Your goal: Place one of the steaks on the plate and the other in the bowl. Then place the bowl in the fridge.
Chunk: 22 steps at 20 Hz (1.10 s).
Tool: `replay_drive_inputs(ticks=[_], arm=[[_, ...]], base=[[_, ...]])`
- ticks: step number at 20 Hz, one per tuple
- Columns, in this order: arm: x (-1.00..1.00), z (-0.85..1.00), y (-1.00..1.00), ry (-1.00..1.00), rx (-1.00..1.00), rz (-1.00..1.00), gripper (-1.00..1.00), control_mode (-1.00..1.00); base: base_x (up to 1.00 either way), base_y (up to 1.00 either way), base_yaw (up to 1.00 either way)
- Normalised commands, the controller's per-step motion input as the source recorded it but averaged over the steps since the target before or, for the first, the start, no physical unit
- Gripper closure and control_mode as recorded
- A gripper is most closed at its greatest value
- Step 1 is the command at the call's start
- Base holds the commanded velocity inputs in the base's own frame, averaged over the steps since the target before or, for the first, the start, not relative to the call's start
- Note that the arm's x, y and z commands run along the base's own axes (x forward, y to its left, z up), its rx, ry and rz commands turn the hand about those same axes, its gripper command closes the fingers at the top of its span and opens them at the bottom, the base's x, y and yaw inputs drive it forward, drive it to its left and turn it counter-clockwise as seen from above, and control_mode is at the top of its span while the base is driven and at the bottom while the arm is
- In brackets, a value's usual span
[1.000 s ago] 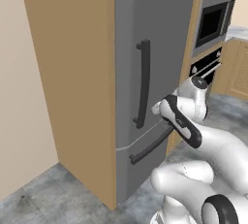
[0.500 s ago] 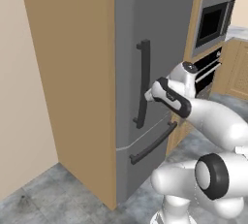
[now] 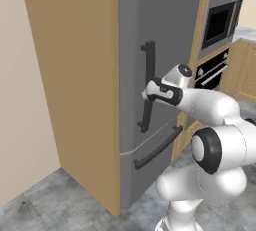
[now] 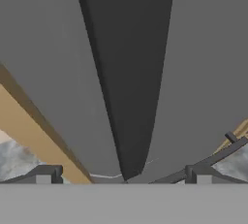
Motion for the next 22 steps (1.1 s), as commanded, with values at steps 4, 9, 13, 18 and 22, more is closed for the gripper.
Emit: replay_drive_inputs(ticks=[4, 9, 13, 18, 22], arm=[[0.44, -0.04, -0.01, 0.01, 0.0, 0.06, -1.0, -1.0], [0.24, -0.11, 0.03, -0.05, 0.0, 0.05, -1.0, -1.0], [0.26, -0.1, 0.01, -0.02, 0.0, 0.06, -1.0, -1.0], [0.24, -0.04, 0.11, 0.0, 0.0, 0.08, -1.0, -1.0], [0.24, -0.06, 0.22, 0.0, 0.0, 0.06, 1.0, -1.0]], base=[[0.0, 0.0, 0.0], [0.0, 0.0, 0.0], [0.0, 0.0, 0.0], [0.0, 0.0, 0.0], [0.0, 0.0, 0.0]])
